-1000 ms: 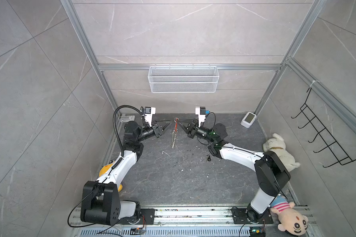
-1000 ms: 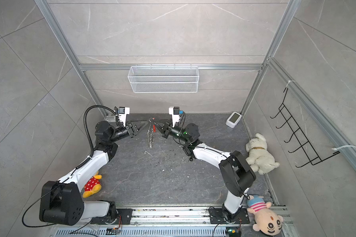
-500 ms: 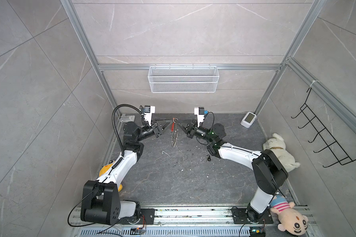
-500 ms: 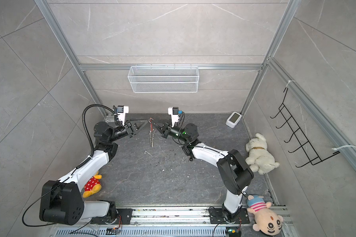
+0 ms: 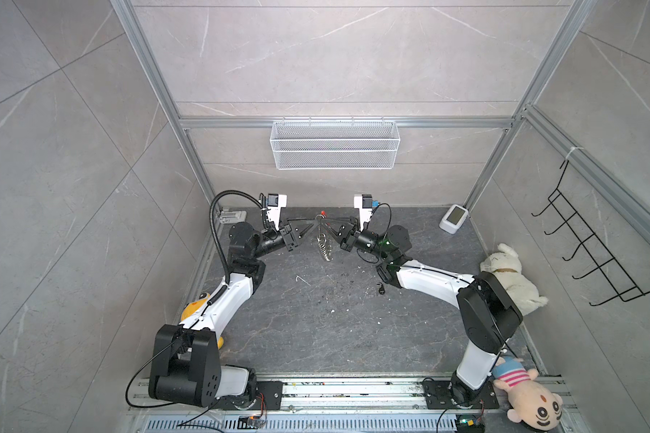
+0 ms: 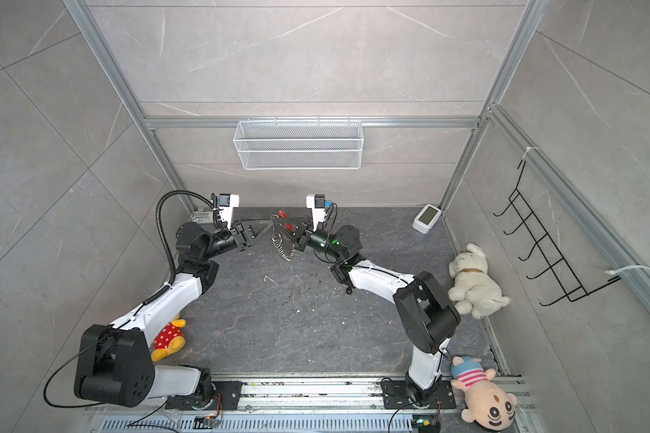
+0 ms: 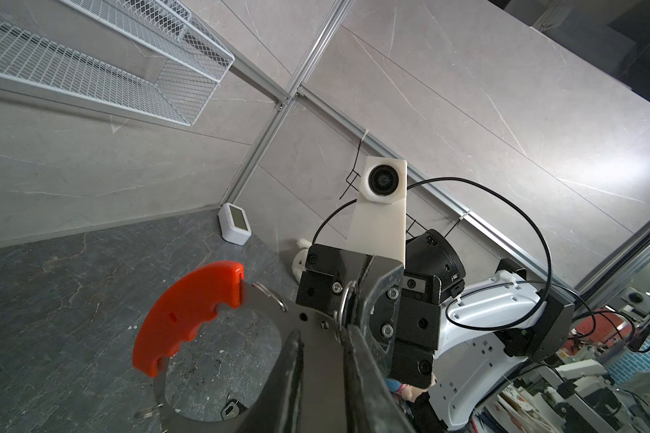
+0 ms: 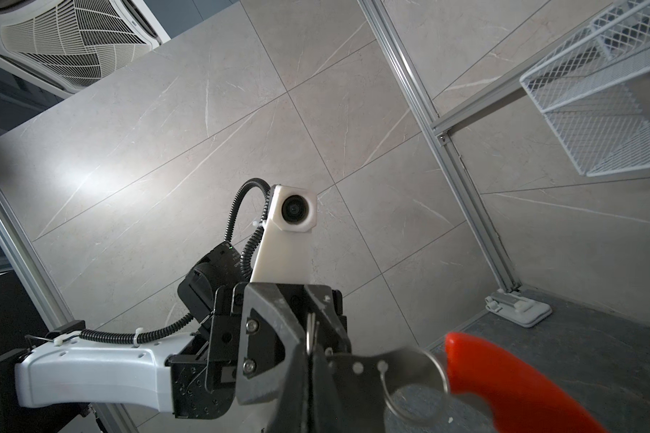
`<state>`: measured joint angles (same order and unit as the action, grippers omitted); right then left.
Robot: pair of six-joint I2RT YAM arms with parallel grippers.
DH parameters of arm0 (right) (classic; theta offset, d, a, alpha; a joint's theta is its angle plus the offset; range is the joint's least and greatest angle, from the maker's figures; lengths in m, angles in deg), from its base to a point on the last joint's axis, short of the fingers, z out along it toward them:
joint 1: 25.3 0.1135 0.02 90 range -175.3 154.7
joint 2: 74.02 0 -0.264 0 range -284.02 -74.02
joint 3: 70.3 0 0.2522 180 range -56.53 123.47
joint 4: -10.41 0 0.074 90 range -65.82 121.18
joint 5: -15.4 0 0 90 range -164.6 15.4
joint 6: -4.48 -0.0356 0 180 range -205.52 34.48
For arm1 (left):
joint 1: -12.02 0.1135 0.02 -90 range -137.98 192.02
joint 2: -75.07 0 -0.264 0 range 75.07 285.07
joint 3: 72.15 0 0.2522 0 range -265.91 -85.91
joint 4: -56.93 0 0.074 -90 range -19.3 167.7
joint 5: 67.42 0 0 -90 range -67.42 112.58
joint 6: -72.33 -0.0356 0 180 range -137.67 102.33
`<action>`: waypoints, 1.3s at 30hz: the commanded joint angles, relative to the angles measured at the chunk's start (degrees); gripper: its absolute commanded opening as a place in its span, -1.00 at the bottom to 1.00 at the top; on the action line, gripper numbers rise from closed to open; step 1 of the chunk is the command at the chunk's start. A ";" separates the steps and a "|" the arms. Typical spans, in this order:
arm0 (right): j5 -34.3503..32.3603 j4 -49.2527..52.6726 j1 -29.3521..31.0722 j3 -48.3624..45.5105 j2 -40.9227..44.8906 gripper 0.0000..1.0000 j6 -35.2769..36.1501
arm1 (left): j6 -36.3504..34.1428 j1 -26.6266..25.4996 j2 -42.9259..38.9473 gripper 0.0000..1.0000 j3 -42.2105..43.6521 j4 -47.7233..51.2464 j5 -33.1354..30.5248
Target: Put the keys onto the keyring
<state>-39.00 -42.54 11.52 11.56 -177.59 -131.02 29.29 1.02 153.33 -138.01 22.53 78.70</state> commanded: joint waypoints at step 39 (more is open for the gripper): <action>2.28 -3.85 1.32 1.06 0.78 -1.00 -2.16 | -3.95 1.96 -5.06 -0.53 -2.07 5.53 0.18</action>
<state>-38.06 -42.98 12.20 11.54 -177.85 -132.31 24.38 2.76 147.69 -138.54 31.58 79.18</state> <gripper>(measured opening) 0.047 0.235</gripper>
